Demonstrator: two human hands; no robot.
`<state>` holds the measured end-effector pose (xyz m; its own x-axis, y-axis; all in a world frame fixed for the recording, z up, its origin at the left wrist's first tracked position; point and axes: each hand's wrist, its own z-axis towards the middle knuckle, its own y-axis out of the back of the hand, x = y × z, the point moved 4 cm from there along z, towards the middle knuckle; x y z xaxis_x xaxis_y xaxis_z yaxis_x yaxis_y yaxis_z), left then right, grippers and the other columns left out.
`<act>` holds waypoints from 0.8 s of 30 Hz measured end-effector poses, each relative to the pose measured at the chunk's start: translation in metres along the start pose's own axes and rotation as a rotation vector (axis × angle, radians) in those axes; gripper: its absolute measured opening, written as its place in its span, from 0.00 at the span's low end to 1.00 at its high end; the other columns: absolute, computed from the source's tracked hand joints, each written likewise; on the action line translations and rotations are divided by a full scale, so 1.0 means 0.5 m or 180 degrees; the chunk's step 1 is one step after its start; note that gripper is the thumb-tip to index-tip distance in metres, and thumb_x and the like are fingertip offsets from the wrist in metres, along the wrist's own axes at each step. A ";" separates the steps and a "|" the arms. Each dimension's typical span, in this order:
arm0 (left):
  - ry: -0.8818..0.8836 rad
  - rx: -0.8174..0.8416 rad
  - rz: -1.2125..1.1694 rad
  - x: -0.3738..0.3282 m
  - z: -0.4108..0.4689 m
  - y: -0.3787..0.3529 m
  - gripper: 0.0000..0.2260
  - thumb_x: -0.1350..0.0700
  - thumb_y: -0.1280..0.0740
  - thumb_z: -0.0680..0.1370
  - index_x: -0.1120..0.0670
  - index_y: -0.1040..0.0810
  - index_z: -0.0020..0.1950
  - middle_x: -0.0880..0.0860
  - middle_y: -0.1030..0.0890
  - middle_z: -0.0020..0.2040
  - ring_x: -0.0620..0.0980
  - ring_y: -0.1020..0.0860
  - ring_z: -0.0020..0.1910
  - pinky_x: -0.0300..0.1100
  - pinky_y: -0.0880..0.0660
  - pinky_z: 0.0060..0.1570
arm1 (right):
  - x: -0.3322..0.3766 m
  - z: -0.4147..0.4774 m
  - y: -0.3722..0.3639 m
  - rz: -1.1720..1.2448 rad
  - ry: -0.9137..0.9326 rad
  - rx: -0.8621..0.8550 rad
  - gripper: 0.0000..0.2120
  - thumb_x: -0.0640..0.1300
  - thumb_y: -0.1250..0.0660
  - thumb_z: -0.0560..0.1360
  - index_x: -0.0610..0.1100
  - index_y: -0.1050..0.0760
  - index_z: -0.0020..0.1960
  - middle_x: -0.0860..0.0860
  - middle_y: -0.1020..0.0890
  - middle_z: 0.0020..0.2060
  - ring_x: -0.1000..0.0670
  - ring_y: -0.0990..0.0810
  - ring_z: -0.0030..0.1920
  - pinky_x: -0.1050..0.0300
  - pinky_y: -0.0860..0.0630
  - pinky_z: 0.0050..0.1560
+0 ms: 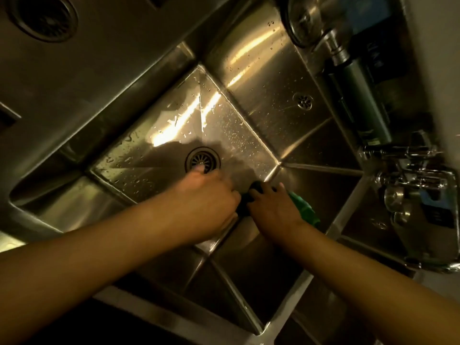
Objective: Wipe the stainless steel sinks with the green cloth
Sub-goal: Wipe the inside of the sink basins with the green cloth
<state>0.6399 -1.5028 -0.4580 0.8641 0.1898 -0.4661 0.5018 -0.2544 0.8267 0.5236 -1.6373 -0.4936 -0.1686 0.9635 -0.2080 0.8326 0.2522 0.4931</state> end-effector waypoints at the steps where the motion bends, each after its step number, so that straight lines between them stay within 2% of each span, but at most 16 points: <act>1: 0.0066 0.0015 0.0002 0.015 0.006 0.014 0.15 0.43 0.46 0.85 0.47 0.26 0.65 0.51 0.24 0.63 0.53 0.27 0.65 0.52 0.33 0.65 | -0.011 0.010 0.021 0.0043 0.0005 -0.0141 0.15 0.46 0.37 0.79 0.51 0.22 0.65 0.49 0.26 0.67 0.41 0.34 0.71 0.39 0.38 0.67; 5: 0.0451 -0.0032 0.0388 0.053 0.037 0.072 0.15 0.44 0.47 0.86 0.47 0.27 0.67 0.48 0.26 0.68 0.52 0.33 0.72 0.50 0.38 0.70 | -0.059 0.061 0.104 -0.0257 0.0172 -0.0617 0.19 0.44 0.38 0.79 0.54 0.25 0.69 0.50 0.29 0.69 0.39 0.34 0.69 0.42 0.37 0.63; 7: 0.0670 0.0185 0.0447 0.080 0.048 0.098 0.15 0.47 0.48 0.87 0.49 0.28 0.69 0.48 0.29 0.71 0.52 0.36 0.74 0.51 0.43 0.74 | -0.083 0.084 0.149 -0.0446 0.0197 -0.0913 0.20 0.43 0.41 0.79 0.52 0.27 0.70 0.49 0.30 0.71 0.39 0.34 0.68 0.42 0.36 0.61; 10: 0.0253 0.0240 0.1075 0.116 0.068 0.131 0.17 0.50 0.50 0.88 0.54 0.34 0.74 0.53 0.34 0.74 0.56 0.40 0.77 0.50 0.44 0.75 | -0.122 0.107 0.216 -0.0905 0.0157 -0.1383 0.20 0.43 0.40 0.77 0.48 0.25 0.69 0.47 0.28 0.71 0.37 0.31 0.67 0.39 0.32 0.59; 11: 0.0131 0.0191 0.0996 0.131 0.075 0.139 0.17 0.53 0.49 0.88 0.56 0.34 0.75 0.56 0.34 0.74 0.58 0.40 0.77 0.46 0.41 0.74 | -0.136 0.113 0.236 -0.1039 0.0159 -0.1578 0.21 0.44 0.38 0.77 0.47 0.24 0.69 0.46 0.27 0.71 0.37 0.29 0.66 0.40 0.31 0.57; 13: -0.0072 -0.0138 0.0666 0.148 0.079 0.164 0.17 0.59 0.47 0.87 0.60 0.33 0.76 0.62 0.32 0.75 0.59 0.37 0.77 0.28 0.39 0.64 | -0.163 0.130 0.268 -0.1294 0.0224 -0.1967 0.21 0.45 0.37 0.77 0.47 0.24 0.70 0.45 0.27 0.72 0.36 0.28 0.66 0.41 0.30 0.54; 14: -0.0193 -0.0171 0.0650 0.162 0.081 0.166 0.17 0.58 0.46 0.87 0.57 0.31 0.75 0.61 0.31 0.74 0.59 0.36 0.77 0.28 0.40 0.64 | -0.174 0.141 0.282 -0.1394 0.0286 -0.2140 0.21 0.46 0.39 0.78 0.47 0.25 0.71 0.45 0.27 0.73 0.35 0.27 0.66 0.42 0.30 0.53; 16: -0.0325 -0.0219 0.1379 0.205 0.065 0.145 0.17 0.51 0.51 0.85 0.49 0.27 0.68 0.54 0.26 0.67 0.57 0.33 0.73 0.47 0.42 0.75 | -0.190 0.171 0.308 -0.1531 0.0424 -0.2414 0.23 0.46 0.41 0.78 0.47 0.26 0.72 0.44 0.27 0.73 0.35 0.27 0.68 0.42 0.32 0.52; 17: -0.0242 -0.0191 0.1521 0.226 0.050 0.145 0.19 0.51 0.53 0.83 0.49 0.26 0.64 0.52 0.23 0.64 0.56 0.30 0.71 0.54 0.43 0.77 | -0.197 0.190 0.320 -0.1579 0.0463 -0.2523 0.23 0.46 0.41 0.77 0.47 0.26 0.72 0.44 0.27 0.73 0.34 0.27 0.68 0.42 0.34 0.52; 21: -0.0425 -0.0462 0.1447 0.265 0.023 0.143 0.19 0.56 0.48 0.80 0.51 0.18 0.53 0.53 0.17 0.54 0.58 0.23 0.64 0.60 0.47 0.79 | -0.216 0.264 0.345 -0.1606 0.0238 -0.2852 0.21 0.45 0.40 0.77 0.44 0.22 0.68 0.41 0.26 0.72 0.32 0.31 0.69 0.37 0.35 0.60; 23: -0.0576 -0.0945 0.1297 0.266 0.023 0.142 0.20 0.55 0.49 0.78 0.52 0.16 0.46 0.53 0.16 0.48 0.58 0.19 0.60 0.60 0.46 0.78 | -0.215 0.310 0.332 -0.1750 -0.0020 -0.2599 0.23 0.48 0.33 0.74 0.47 0.22 0.69 0.41 0.31 0.74 0.31 0.38 0.73 0.33 0.39 0.66; 24: -0.0556 -0.1002 0.1212 0.269 0.023 0.142 0.19 0.53 0.47 0.77 0.52 0.16 0.45 0.52 0.16 0.47 0.57 0.19 0.59 0.59 0.46 0.78 | -0.212 0.332 0.320 -0.1771 -0.0136 -0.2432 0.25 0.49 0.33 0.73 0.48 0.23 0.70 0.41 0.33 0.76 0.31 0.43 0.75 0.33 0.42 0.67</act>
<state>0.7922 -1.5061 -0.4659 0.9901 -0.0284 -0.1373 0.1381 0.0277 0.9900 0.7624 -1.7140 -0.5326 -0.4054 0.6869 -0.6032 0.0650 0.6798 0.7305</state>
